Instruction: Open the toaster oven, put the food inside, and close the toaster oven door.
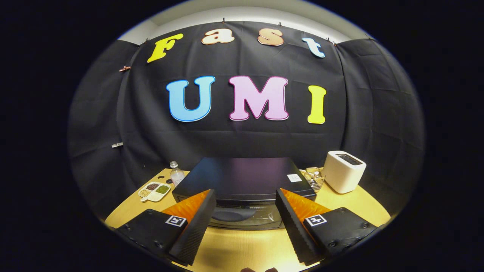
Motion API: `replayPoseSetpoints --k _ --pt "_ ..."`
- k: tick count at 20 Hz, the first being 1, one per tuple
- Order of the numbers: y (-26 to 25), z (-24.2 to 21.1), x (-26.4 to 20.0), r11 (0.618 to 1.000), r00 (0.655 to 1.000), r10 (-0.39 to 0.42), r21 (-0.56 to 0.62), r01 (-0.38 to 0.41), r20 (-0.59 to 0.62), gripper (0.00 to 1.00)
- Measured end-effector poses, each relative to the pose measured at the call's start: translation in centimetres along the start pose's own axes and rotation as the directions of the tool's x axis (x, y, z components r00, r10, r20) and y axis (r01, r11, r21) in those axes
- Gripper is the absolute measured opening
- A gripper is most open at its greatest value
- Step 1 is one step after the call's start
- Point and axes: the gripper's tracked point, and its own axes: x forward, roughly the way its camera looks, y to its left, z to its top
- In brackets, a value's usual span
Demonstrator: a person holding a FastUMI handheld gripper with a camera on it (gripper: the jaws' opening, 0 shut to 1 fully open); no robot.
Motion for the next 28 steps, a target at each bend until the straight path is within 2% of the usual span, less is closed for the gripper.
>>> replayPoseSetpoints --k 6,10,11,16,28 --pt "0.9 -2.9 4.4 0.999 0.999 -0.035 0.001 0.035 -0.041 0.98" --pt "0.5 -6.3 5.1 0.997 0.989 -0.049 0.047 0.056 -0.137 0.98" --pt "0.4 -5.7 5.6 0.995 0.993 -0.055 0.075 0.063 -0.102 1.0" --pt "0.7 -6.6 5.2 0.992 0.988 -0.026 0.119 0.044 -0.15 1.0" --pt "0.7 -9.2 0.2 0.998 0.987 0.0 0.068 0.01 -0.159 1.0"
